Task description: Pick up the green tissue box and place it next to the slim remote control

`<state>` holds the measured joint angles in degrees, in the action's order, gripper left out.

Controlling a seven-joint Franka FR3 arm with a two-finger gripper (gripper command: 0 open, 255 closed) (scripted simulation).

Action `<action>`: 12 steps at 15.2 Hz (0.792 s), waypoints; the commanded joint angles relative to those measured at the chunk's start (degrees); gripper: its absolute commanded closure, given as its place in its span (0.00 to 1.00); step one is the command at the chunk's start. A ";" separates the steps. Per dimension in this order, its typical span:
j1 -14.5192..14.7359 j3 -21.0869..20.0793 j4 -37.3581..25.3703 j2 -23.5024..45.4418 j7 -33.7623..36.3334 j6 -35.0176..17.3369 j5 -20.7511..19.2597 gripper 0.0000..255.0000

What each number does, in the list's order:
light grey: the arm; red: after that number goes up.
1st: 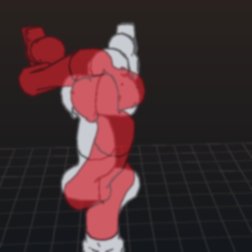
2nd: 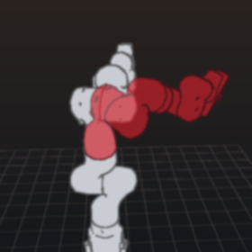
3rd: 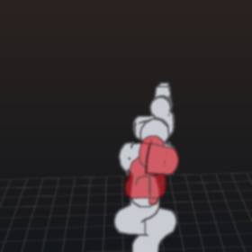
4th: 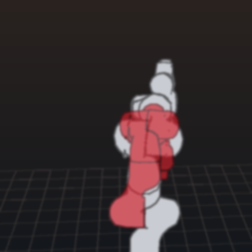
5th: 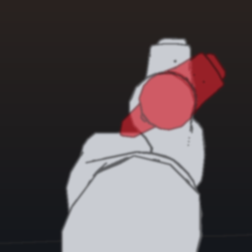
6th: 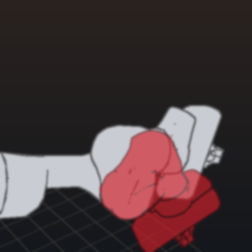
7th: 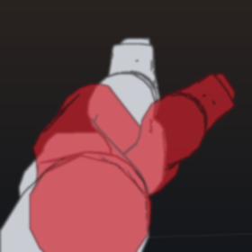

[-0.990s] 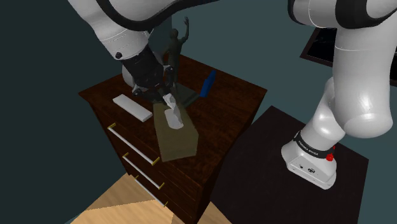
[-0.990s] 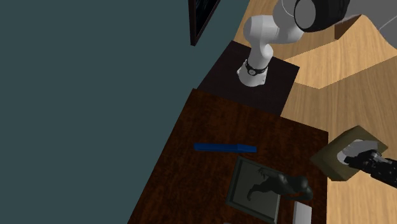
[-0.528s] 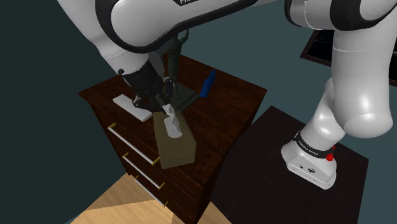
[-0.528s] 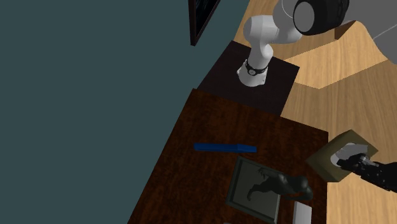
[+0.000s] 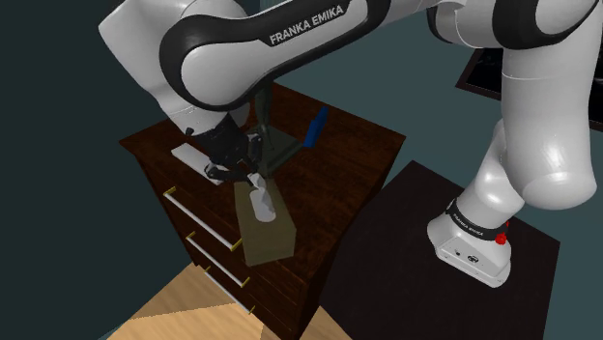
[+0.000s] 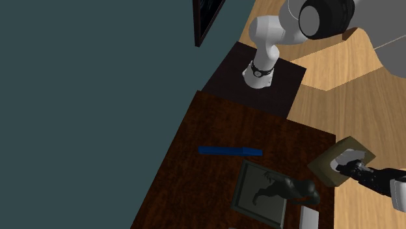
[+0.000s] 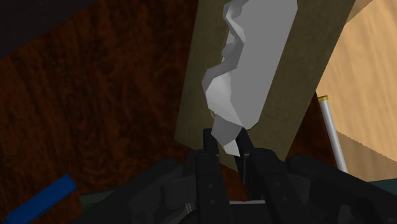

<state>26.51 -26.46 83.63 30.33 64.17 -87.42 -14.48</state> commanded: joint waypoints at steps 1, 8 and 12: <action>-0.06 0.03 0.25 0.03 -0.01 -0.30 -0.03 1.00; -0.05 0.02 0.24 0.03 0.00 -0.31 -0.04 0.00; -0.06 0.02 0.24 0.03 -0.01 -0.30 -0.04 0.00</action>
<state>26.45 -26.43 83.89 30.35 64.17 -87.73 -14.51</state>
